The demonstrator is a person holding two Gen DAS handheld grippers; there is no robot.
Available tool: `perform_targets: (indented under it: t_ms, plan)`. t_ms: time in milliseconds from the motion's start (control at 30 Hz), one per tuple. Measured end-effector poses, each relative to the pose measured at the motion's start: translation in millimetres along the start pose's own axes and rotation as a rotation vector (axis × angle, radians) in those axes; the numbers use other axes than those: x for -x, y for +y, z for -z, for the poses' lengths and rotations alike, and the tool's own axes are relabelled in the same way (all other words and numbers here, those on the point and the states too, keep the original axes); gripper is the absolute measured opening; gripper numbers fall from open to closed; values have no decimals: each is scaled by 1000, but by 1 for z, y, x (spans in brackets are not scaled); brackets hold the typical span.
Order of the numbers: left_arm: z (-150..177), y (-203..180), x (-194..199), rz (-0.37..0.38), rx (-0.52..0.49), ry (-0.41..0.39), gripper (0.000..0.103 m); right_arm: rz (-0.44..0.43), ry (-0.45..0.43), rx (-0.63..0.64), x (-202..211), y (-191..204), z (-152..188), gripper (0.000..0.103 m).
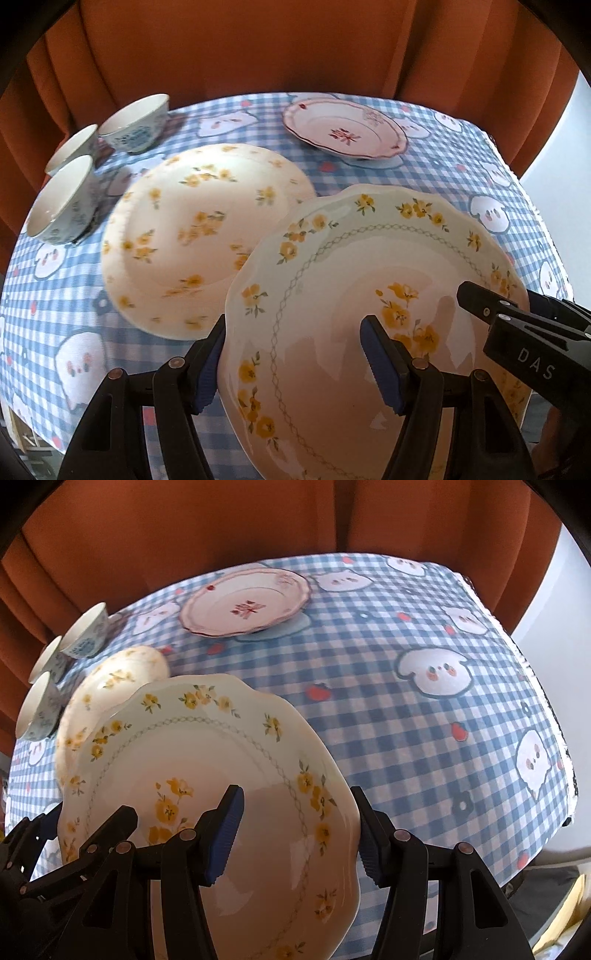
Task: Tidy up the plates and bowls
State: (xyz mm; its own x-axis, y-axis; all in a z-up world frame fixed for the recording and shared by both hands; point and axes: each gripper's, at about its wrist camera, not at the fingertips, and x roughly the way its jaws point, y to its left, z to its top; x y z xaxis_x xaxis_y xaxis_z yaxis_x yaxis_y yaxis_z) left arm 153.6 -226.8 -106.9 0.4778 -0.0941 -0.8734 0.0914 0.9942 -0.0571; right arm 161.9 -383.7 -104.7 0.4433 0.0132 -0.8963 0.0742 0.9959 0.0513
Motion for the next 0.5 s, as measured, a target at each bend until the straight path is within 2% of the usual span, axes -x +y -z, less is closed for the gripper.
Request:
perform_targets:
  t_ms: [233,500]
  plan:
    - [0,-27,-17,-4,-30,40,70,13,51,-30,-18,-30,0,60]
    - [5,-35,-38,-7,-29,108,70,17,115,-46,-38,-47,3,60]
